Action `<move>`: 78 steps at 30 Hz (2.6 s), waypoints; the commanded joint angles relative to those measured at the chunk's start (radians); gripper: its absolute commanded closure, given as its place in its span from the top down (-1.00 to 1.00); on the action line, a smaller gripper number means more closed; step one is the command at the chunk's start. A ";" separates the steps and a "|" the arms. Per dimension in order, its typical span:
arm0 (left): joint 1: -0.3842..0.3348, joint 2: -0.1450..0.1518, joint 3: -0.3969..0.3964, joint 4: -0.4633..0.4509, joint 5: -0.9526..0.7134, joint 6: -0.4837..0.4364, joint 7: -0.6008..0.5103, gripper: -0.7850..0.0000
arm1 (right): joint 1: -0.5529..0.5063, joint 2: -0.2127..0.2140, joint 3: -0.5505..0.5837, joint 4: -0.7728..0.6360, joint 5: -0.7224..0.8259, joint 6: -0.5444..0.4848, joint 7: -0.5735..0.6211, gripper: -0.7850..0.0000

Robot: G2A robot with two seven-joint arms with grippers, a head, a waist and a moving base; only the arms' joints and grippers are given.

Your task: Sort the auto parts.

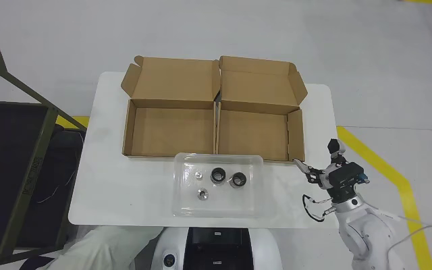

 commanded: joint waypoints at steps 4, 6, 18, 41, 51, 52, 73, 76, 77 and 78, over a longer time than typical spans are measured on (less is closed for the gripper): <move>0.000 0.000 0.000 0.000 0.000 0.000 0.000 1.00 | 0.000 0.000 0.000 0.000 0.000 0.000 0.000 1.00; 0.000 0.000 0.000 0.000 0.000 0.000 0.000 1.00 | 0.000 0.000 0.000 0.000 0.000 0.000 0.000 1.00; 0.000 0.000 0.000 0.000 0.000 0.000 0.000 1.00 | 0.000 0.000 0.000 0.000 0.000 0.000 0.000 1.00; 0.000 0.000 0.000 0.000 0.000 0.000 0.000 1.00 | 0.184 0.023 -0.169 0.010 -0.053 -0.322 0.236 1.00; 0.000 0.000 0.000 0.000 0.000 0.000 0.000 1.00 | 0.264 0.034 -0.272 0.017 -0.036 -0.459 0.374 1.00; 0.000 0.000 0.000 0.000 0.000 0.000 0.000 1.00 | 0.272 0.035 -0.282 0.016 -0.038 -0.473 0.391 1.00; 0.000 0.000 0.000 0.000 0.000 0.000 0.000 1.00 | 0.374 0.054 -0.445 0.034 -0.151 -0.501 0.578 1.00; 0.000 0.000 0.000 0.000 0.000 0.000 0.000 1.00 | 0.380 0.057 -0.458 0.038 -0.161 -0.508 0.596 1.00; 0.000 0.000 0.000 0.000 0.000 0.000 0.000 1.00 | 0.382 0.058 -0.463 0.038 -0.167 -0.513 0.605 1.00; 0.000 0.000 0.000 0.000 0.000 0.000 0.000 1.00 | 0.384 0.059 -0.468 0.038 -0.170 -0.514 0.613 1.00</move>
